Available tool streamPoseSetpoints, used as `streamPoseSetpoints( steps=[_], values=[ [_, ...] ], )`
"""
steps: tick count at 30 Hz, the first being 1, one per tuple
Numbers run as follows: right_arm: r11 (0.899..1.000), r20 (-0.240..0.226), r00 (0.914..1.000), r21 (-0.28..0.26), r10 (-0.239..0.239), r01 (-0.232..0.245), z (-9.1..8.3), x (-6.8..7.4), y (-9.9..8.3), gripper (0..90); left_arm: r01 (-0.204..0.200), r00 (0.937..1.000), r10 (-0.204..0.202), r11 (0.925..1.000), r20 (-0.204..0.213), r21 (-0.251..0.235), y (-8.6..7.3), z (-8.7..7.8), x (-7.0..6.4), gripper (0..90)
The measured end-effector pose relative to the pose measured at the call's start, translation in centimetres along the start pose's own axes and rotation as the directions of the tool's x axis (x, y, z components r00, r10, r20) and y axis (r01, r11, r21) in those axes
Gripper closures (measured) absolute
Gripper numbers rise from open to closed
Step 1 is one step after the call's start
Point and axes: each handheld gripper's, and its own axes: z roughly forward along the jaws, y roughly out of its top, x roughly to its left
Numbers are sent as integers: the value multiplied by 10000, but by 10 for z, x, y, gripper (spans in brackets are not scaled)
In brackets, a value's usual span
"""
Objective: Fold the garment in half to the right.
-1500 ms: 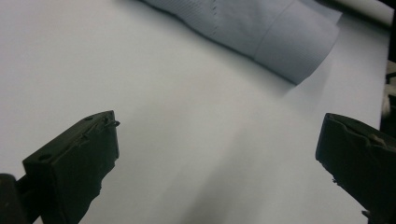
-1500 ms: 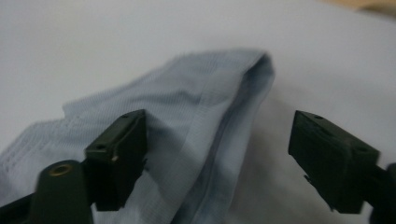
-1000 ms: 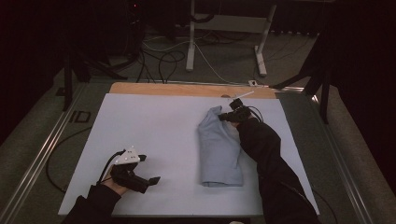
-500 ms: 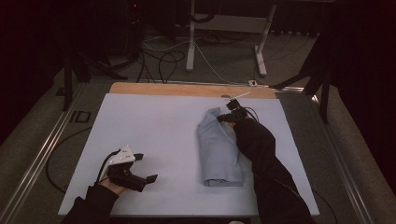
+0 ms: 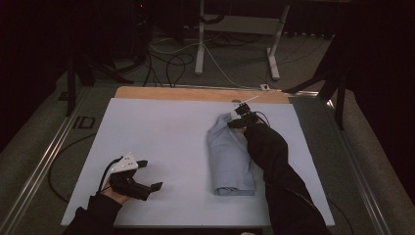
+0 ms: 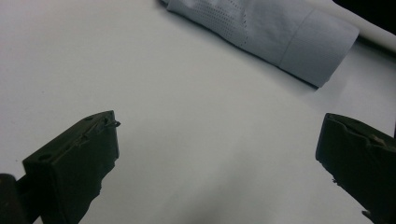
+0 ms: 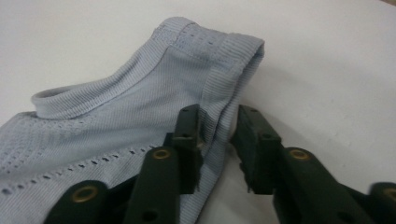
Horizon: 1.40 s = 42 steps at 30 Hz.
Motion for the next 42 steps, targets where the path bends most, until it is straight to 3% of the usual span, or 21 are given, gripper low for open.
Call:
streamPoseSetpoints(
  steps=[5, 8, 16, 21, 23, 24, 26, 28, 33, 36, 37, 38, 41, 42],
  values=[
    [9995, -155, 9999, -310, -5, 0, -12, 2, 3, 509, -77, 9999, 76, 9999, -118, -149, 3, -7, 4, 4],
    [9972, -295, 9987, -645, -408, 388, -29, 12, 5, 456, -162, 9997, 157, 9996, -203, -216, 1, -12, 6, 3],
    [9911, -667, 9931, -980, -969, 901, -61, 35, -2, 441, -222, 9997, 219, 9995, -119, -213, -8, -11, 11, 4],
    [9810, -939, 9827, -1262, -1598, 1475, -84, 57, -20, 511, -334, 9994, 333, 9994, -92, -107, -10, -11, 10, 4],
    [9755, -1083, 9765, -1384, -1864, 1708, -93, 65, -29, 538, -435, 9990, 434, 9990, -68, -126, -11, -12, 9, 3],
    [9718, -1382, 9691, -1477, -2043, 1838, -99, 74, -40, 546, -409, 9991, 409, 9991, -87, -74, -11, -12, 9, 4],
    [9713, -1496, 9665, -1471, -2086, 1869, -102, 79, -46, 559, -377, 9992, 376, 9992, -99, -95, -12, -11, 9, 3],
    [9648, -1647, 9577, -1575, -2359, 2106, -107, 88, -56, 593, -399, 9992, 398, 9992, -79, -78, -12, -11, 10, 4],
    [9505, -1742, 9452, -1949, -2763, 2419, -118, 107, -76, 790, -369, 9993, 368, 9993, -113, -42, -13, -10, 11, 4],
    [9388, -1936, 9285, -2032, -3169, 2780, -121, 120, -84, 900, -326, 9994, 324, 9994, -138, -112, -14, -10, 11, 3],
    [9300, -2190, 9111, -2000, -3491, 3083, -120, 129, -88, 900, -338, 9993, 336, 9994, -160, -100, -14, -10, 11, 4],
    [9300, -2190, 9111, -2000, -3491, 3083, -120, 129, -88, 900, -364, 9992, 363, 9993, -177, -88, -15, -10, 11, 4],
    [9183, -2473, 8867, -1728, -3906, 3563, -113, 138, -94, 900, -286, 9993, 284, 9995, -247, -112, -16, -10, 12, 4],
    [9200, -2535, 8861, -1633, -3881, 3562, -110, 139, -95, 900, -287, 9993, 284, 9995, -247, -103, -16, -10, 12, 4]
  ],
)
